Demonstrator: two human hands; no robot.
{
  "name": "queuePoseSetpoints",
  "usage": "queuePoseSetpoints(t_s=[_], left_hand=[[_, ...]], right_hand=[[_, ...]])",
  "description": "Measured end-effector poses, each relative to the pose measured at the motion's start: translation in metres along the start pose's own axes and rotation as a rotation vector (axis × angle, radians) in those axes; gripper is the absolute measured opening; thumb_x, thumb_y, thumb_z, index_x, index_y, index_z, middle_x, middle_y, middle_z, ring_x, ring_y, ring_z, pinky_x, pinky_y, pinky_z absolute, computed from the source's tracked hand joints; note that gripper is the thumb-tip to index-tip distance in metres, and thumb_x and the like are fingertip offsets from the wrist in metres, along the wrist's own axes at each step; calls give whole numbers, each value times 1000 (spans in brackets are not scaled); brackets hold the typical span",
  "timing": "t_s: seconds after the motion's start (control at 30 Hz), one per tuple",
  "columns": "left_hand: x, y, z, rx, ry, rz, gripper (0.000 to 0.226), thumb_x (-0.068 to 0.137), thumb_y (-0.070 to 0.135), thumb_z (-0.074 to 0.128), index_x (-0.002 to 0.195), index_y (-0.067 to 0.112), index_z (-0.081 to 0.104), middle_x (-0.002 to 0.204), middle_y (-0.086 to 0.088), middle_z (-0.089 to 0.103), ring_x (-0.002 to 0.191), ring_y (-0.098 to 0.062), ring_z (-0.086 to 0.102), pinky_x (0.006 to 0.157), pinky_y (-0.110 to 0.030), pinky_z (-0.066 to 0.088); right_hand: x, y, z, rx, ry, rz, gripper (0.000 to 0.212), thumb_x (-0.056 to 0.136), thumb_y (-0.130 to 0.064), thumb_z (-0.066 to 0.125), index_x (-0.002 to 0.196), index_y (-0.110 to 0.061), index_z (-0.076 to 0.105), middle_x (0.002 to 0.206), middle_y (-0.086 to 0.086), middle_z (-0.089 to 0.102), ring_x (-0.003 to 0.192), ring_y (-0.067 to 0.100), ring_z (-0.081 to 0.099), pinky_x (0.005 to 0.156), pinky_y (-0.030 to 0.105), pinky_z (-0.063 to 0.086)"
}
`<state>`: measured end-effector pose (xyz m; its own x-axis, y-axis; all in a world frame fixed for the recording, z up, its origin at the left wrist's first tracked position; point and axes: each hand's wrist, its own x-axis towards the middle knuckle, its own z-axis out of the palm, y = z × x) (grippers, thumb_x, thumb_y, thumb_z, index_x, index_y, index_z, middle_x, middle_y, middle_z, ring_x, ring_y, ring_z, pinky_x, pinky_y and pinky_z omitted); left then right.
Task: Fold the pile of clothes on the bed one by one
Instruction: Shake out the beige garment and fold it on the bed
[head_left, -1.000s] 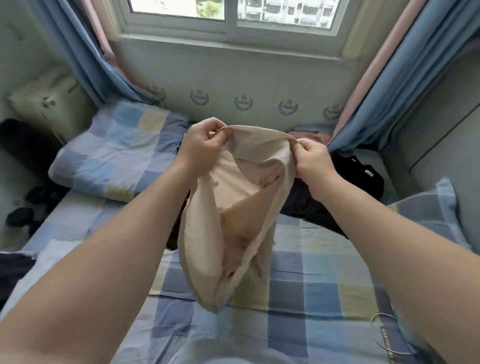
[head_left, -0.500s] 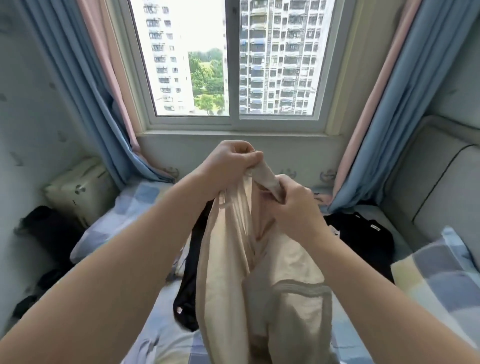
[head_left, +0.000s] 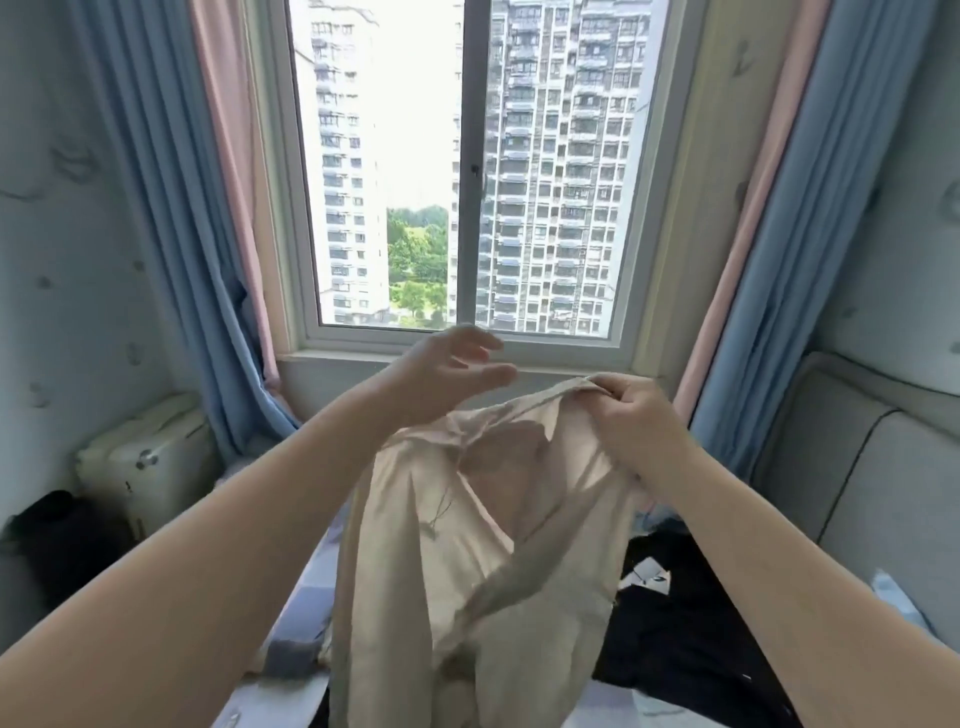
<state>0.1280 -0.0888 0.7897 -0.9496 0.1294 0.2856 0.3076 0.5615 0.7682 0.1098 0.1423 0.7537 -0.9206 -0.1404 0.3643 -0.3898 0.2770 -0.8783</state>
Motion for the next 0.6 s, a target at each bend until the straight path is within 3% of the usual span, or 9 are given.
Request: queuePoseSetpoints(t_s=[0.03, 0.1, 0.17, 0.23, 0.4, 0.5, 0.57, 0.6], left_hand=[[-3, 8, 9, -1, -104, -13, 42, 77, 60, 76, 112, 40, 64, 110, 15, 70, 100, -2, 66, 85, -21, 52], [-7, 20, 33, -20, -231, -30, 29, 79, 52, 80, 102, 38, 69, 97, 17, 74, 89, -2, 70, 79, -21, 55], [-7, 28, 56, 24, -167, 0, 9, 88, 30, 76, 84, 26, 70, 74, 16, 70, 68, -1, 64, 66, -21, 50], [-6, 34, 71, 87, -42, -4, 25, 92, 22, 71, 69, 21, 64, 60, 15, 59, 56, -3, 53, 59, -22, 43], [-4, 66, 63, -45, 86, 1, 28, 95, 12, 67, 70, 22, 73, 69, 1, 69, 68, -13, 61, 63, -24, 47], [-3, 89, 57, -83, 31, 11, 12, 86, 25, 76, 76, 20, 80, 80, -4, 75, 74, -9, 68, 72, -24, 54], [-1, 102, 60, -129, 9, -27, 21, 75, 39, 79, 80, 19, 81, 86, -10, 75, 76, -15, 69, 74, -29, 57], [1, 106, 62, -162, 29, -49, 29, 72, 43, 79, 83, 16, 81, 87, -12, 75, 76, -17, 70, 74, -30, 58]], right_hand=[[3, -8, -4, -25, -23, 2, 24, 99, -17, 58, 87, -7, 76, 65, 9, 51, 54, 17, 40, 45, 23, 30], [7, -20, -15, -55, -72, -4, 29, 99, -23, 61, 90, 0, 74, 61, 7, 45, 45, 12, 34, 40, 20, 25], [10, -29, -28, -60, -86, -26, 33, 97, -29, 66, 88, 2, 73, 55, 5, 40, 39, 8, 29, 38, 19, 22], [13, -37, -45, -93, -91, -97, 30, 92, -27, 71, 85, 2, 73, 54, 5, 40, 39, 7, 29, 38, 19, 22], [14, -34, -102, -265, -271, -218, 24, 82, -27, 83, 82, -6, 72, 53, -7, 47, 45, 5, 35, 46, 16, 29], [14, -7, -125, -393, -378, -210, 25, 85, -24, 80, 68, -11, 68, 59, 0, 51, 53, 9, 41, 56, 23, 36], [13, 19, -134, -386, -387, -162, 40, 88, -19, 77, 52, -26, 60, 51, -9, 50, 49, 7, 40, 54, 23, 38], [11, 34, -140, -398, -375, -127, 39, 89, -18, 76, 54, -28, 63, 51, -10, 53, 49, 7, 43, 54, 24, 39]])
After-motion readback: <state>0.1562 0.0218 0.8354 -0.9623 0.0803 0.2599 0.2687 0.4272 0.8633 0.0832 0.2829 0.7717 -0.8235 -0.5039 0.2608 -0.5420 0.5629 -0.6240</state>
